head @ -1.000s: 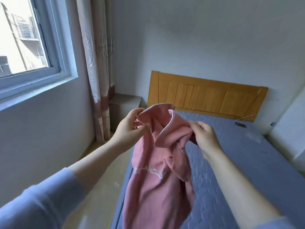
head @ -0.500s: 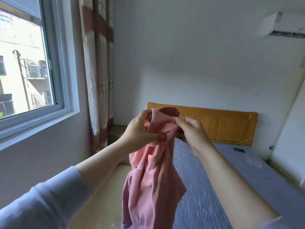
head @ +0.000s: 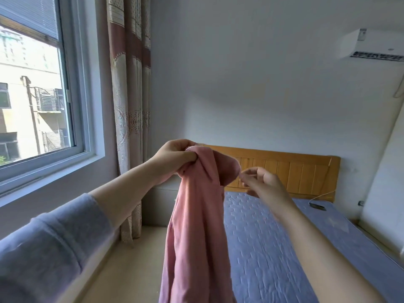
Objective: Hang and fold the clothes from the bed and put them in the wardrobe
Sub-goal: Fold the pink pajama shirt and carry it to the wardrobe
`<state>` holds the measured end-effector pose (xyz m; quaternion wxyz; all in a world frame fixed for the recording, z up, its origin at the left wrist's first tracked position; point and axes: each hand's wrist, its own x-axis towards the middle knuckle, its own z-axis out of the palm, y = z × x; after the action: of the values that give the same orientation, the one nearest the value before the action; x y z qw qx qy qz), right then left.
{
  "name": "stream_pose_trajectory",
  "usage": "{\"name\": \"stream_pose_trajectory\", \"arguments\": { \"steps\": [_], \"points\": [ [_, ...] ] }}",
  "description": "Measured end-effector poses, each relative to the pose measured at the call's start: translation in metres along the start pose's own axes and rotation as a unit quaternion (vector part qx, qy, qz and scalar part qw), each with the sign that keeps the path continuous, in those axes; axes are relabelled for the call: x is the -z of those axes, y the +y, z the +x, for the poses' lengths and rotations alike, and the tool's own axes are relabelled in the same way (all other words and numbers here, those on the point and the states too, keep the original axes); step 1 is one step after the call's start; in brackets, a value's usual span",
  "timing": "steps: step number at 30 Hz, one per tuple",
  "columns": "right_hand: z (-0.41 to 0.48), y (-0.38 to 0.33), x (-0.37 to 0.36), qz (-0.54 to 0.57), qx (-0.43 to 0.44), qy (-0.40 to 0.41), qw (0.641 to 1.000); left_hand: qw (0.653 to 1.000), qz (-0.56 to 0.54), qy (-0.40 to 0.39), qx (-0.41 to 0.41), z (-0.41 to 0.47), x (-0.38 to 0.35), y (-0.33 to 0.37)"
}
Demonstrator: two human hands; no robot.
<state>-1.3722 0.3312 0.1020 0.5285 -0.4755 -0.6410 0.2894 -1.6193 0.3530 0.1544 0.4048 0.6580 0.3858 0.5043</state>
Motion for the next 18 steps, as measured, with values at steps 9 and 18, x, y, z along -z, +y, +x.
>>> {"name": "stream_pose_trajectory", "arguments": {
  "steps": [9, 18],
  "points": [
    [0.003, 0.015, -0.016, 0.33, -0.144, -0.319, 0.876, 0.996, -0.036, -0.076, 0.027, 0.0, -0.013, 0.009],
    [-0.001, 0.02, -0.038, 0.27, -0.068, -0.327, 0.903, 0.992, -0.062, -0.097, 0.041, -0.011, -0.01, 0.009]
  ]
}}
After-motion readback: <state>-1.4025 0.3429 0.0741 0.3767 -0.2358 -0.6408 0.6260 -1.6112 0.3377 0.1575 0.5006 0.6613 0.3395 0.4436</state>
